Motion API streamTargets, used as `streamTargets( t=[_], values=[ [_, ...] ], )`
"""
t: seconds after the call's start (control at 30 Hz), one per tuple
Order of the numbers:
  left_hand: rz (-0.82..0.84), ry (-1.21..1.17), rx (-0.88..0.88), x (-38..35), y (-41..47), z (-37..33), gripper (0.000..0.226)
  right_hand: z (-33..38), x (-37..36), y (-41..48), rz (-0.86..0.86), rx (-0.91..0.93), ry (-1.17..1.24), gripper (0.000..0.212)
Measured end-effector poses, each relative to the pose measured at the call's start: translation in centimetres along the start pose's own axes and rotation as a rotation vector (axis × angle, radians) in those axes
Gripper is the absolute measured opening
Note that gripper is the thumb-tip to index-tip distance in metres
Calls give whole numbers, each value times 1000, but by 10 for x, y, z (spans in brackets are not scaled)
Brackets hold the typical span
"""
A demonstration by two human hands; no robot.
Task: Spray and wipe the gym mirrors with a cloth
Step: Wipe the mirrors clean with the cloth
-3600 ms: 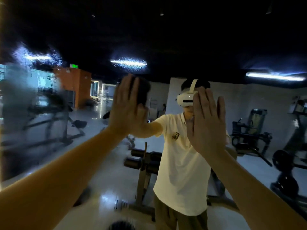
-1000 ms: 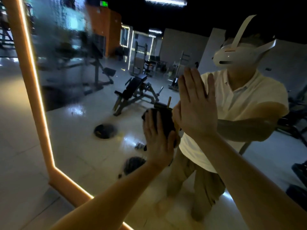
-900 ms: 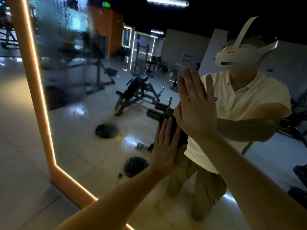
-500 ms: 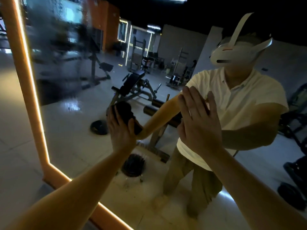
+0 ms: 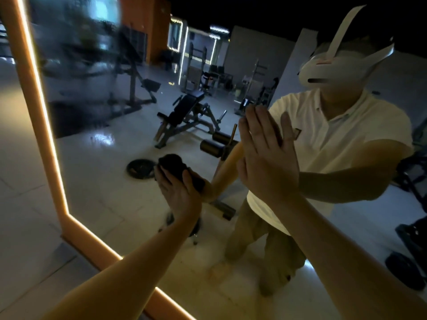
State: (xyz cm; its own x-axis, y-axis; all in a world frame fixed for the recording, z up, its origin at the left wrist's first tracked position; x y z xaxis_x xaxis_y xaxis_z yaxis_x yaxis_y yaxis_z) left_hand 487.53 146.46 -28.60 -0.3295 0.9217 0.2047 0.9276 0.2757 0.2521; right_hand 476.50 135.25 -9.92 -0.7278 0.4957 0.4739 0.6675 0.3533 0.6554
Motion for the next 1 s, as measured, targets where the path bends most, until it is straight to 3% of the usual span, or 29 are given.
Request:
streamTargets(
  t=[0.13, 0.27, 0.4, 0.57, 0.77, 1.0],
  values=[
    [61, -22, -37, -21, -71, -28, 86, -1, 4, 0, -30, 8, 41, 71],
    [145, 22, -202, -36, -140, -33, 76, -2, 4, -1, -23, 22, 86, 70],
    [152, 34, -260, -34, -143, -27, 74, -5, 3, -3, -14, 33, 101, 72],
    [47, -61, 8, -25, -79, -18, 82, -4, 1, -3, -28, 24, 98, 70],
    [-6, -149, 446, -2, 20, 43, 69, -2, -3, -3, -50, 21, 75, 67],
    [40, -184, 548, -33, -64, 24, 72, -2, -2, -3, -59, 37, 68, 69]
  ],
)
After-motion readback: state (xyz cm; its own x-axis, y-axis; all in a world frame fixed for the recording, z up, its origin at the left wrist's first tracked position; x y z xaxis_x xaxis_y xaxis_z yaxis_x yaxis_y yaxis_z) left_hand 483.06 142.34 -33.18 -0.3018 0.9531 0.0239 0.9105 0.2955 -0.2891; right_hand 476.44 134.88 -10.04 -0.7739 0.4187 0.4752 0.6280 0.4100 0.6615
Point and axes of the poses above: each hand's wrist, its own y-axis towards the middle knuckle, its own x-axis out of the back of the hand, z = x × y, the point moved 1 cm from there along y, towards the middle knuckle, and after that the axes turned 6 degrees about y, right-handed, at the moved point
